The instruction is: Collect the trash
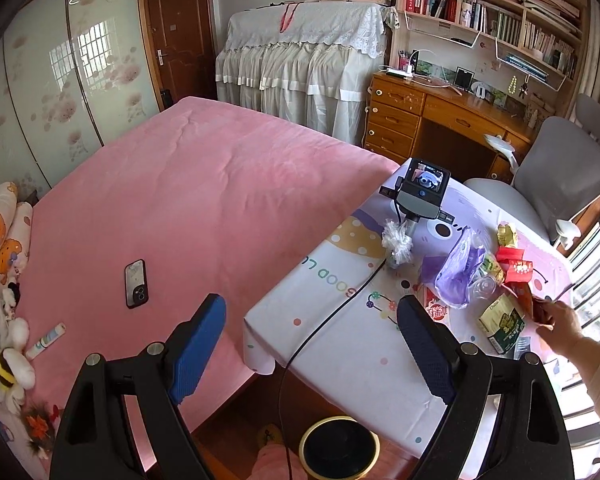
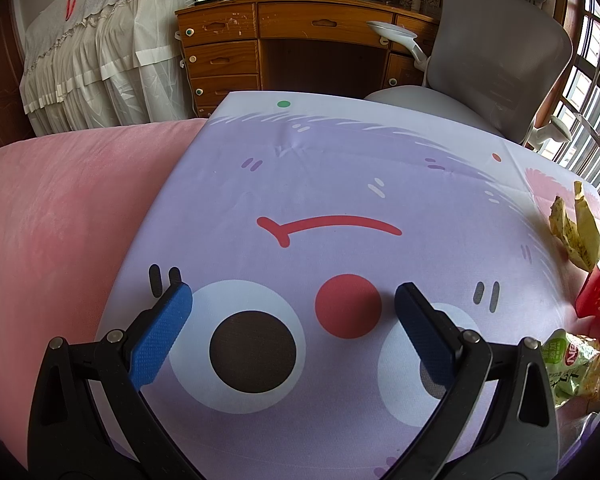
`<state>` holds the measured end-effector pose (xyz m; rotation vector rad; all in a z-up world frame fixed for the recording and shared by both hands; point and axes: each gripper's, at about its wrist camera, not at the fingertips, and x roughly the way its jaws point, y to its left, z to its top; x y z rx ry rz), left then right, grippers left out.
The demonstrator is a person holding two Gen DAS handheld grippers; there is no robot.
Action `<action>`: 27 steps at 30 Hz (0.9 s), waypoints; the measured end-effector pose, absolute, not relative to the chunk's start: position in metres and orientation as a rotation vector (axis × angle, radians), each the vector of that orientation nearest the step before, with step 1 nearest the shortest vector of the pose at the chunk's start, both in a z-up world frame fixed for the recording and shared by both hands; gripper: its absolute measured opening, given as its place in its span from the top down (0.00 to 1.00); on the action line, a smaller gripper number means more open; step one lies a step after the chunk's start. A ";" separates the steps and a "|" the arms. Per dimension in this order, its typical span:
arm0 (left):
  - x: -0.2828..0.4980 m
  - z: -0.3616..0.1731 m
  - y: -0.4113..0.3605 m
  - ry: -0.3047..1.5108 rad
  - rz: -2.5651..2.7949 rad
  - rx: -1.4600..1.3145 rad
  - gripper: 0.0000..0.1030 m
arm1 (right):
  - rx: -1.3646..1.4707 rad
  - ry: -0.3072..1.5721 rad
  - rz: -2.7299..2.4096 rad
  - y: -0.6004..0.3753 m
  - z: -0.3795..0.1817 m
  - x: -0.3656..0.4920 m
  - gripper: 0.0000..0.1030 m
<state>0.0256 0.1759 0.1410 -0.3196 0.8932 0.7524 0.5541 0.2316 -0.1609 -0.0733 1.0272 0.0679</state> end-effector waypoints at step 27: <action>0.056 0.169 0.165 0.750 0.560 -0.232 0.13 | -0.073 1.027 0.068 0.231 -0.160 0.553 0.02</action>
